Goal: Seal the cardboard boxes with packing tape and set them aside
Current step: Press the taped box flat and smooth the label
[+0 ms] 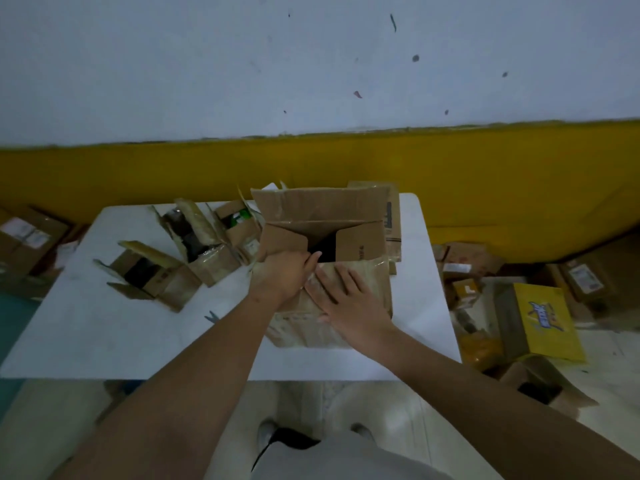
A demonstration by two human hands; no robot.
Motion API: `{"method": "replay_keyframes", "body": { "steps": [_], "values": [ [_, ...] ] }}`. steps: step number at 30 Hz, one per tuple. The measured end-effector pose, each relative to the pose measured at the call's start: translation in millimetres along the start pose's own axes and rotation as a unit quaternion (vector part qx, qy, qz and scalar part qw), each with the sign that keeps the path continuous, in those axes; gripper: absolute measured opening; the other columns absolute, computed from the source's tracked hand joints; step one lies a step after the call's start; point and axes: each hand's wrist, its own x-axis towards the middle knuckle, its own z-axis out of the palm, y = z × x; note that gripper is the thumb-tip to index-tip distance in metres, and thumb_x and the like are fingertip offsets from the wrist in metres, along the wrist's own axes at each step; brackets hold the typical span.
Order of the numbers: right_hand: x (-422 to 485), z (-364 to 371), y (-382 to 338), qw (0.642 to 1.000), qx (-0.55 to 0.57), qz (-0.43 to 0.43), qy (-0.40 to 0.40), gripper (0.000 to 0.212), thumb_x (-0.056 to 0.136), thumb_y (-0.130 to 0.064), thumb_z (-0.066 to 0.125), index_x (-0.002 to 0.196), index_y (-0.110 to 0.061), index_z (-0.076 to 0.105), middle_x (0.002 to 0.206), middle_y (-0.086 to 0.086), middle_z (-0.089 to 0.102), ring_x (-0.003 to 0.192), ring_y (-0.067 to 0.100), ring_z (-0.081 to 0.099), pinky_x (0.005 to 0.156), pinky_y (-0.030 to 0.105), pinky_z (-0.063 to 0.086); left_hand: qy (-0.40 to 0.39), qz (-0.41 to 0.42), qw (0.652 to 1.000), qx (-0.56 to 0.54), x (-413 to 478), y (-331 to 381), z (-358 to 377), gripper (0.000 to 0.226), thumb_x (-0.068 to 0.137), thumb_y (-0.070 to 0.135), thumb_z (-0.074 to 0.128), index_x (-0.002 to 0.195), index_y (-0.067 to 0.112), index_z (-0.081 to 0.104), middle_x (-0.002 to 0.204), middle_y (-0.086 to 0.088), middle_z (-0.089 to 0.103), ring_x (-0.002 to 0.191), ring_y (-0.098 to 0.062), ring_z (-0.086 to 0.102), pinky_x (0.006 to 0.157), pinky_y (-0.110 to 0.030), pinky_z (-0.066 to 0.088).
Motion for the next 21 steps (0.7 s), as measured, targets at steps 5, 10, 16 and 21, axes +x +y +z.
{"method": "replay_keyframes", "body": {
  "steps": [5,10,16,21],
  "values": [
    [-7,-29,44,0.982,0.174,-0.074,0.002,0.055,0.093,-0.032,0.046,0.147,-0.027,0.040,0.155,0.001,0.035,0.143,0.032,0.030,0.113,0.054,0.031,0.094,0.005,0.992,0.084,-8,-6,-1,0.039,0.103,0.042,0.030,0.106,0.019,0.061,0.105,-0.004,0.063,0.101,-0.025,0.052,0.089,-0.040,0.039],
    [19,-77,103,0.951,0.090,0.205,0.213,0.064,0.099,-0.048,0.044,0.154,-0.022,0.025,0.161,0.006,0.020,0.147,0.029,0.021,0.117,0.046,0.024,0.116,-0.167,0.978,0.052,-36,-14,12,0.069,0.095,0.061,0.028,0.143,0.012,0.037,0.146,-0.013,0.037,0.134,-0.034,0.031,0.107,-0.049,0.030],
    [74,-101,121,0.968,0.158,0.186,0.050,0.054,0.100,-0.057,0.025,0.139,-0.028,0.048,0.136,0.005,0.056,0.124,0.028,0.052,0.093,0.045,0.049,0.130,-0.181,0.972,-0.067,-41,-13,11,0.091,0.094,0.055,0.042,0.155,0.010,-0.008,0.160,-0.014,0.010,0.146,-0.033,0.015,0.115,-0.044,0.027],
    [58,-83,99,0.994,0.085,0.063,0.006,0.052,0.101,-0.053,0.020,0.129,-0.032,0.059,0.129,-0.004,0.058,0.114,0.022,0.049,0.097,0.042,0.040,0.226,-0.156,0.960,-0.060,-50,-7,6,0.082,0.092,0.039,0.041,0.156,0.010,-0.001,0.162,-0.011,0.003,0.148,-0.033,0.009,0.113,-0.047,0.032]
  ]
}}
